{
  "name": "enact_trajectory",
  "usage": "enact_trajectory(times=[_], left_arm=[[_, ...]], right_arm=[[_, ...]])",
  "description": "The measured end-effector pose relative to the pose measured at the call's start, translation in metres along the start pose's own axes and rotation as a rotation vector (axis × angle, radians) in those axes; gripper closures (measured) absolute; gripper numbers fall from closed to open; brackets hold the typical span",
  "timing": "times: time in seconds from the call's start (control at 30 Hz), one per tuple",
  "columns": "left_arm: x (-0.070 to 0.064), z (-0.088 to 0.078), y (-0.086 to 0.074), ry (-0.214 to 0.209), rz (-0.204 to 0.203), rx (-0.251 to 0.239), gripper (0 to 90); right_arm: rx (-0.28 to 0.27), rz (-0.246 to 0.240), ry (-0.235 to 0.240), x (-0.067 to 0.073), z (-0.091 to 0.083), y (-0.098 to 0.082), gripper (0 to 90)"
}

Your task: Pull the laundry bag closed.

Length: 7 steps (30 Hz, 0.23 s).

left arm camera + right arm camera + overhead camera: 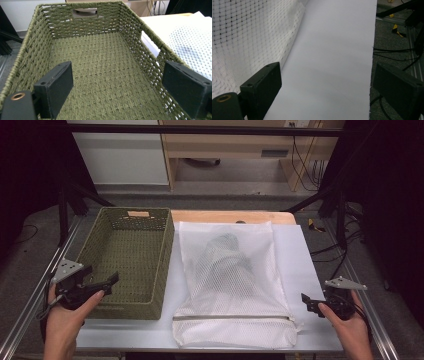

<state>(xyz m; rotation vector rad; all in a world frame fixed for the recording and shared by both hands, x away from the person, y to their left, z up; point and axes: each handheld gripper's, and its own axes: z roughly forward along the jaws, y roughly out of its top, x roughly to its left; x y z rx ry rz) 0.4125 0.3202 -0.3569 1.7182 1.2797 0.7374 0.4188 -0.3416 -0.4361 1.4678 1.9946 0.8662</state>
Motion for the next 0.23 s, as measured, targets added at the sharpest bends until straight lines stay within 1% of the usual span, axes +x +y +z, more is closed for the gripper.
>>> enact_trajectory(times=[0.07, 0.13, 0.17, 0.2, 0.23], left_arm=[[0.0001, -0.0011, -0.0019, -0.005, -0.003, 0.001, 9.3], [-0.0005, -0.0014, -0.0033, -0.006, 0.000, 0.000, 9.1], [-0.0009, -0.0020, -0.0033, -0.005, 0.008, 0.004, 9.1], [-0.0011, -0.0023, -0.0033, -0.004, 0.009, 0.002, 9.0], [-0.0015, -0.0028, -0.0032, -0.006, 0.011, -0.002, 9.0]], right_arm=[[0.000, 0.008, 0.003, 0.0031, 0.0010, -0.0023, 9.1], [-0.007, -0.009, 0.003, 0.0054, 0.0020, -0.0047, 9.3], [-0.013, -0.016, 0.003, 0.0064, 0.0021, -0.0052, 9.5], [-0.023, -0.014, -0.002, 0.0091, 0.0019, -0.0054, 9.7], [-0.029, -0.013, 0.004, 0.0104, 0.0017, -0.0053, 9.7]])
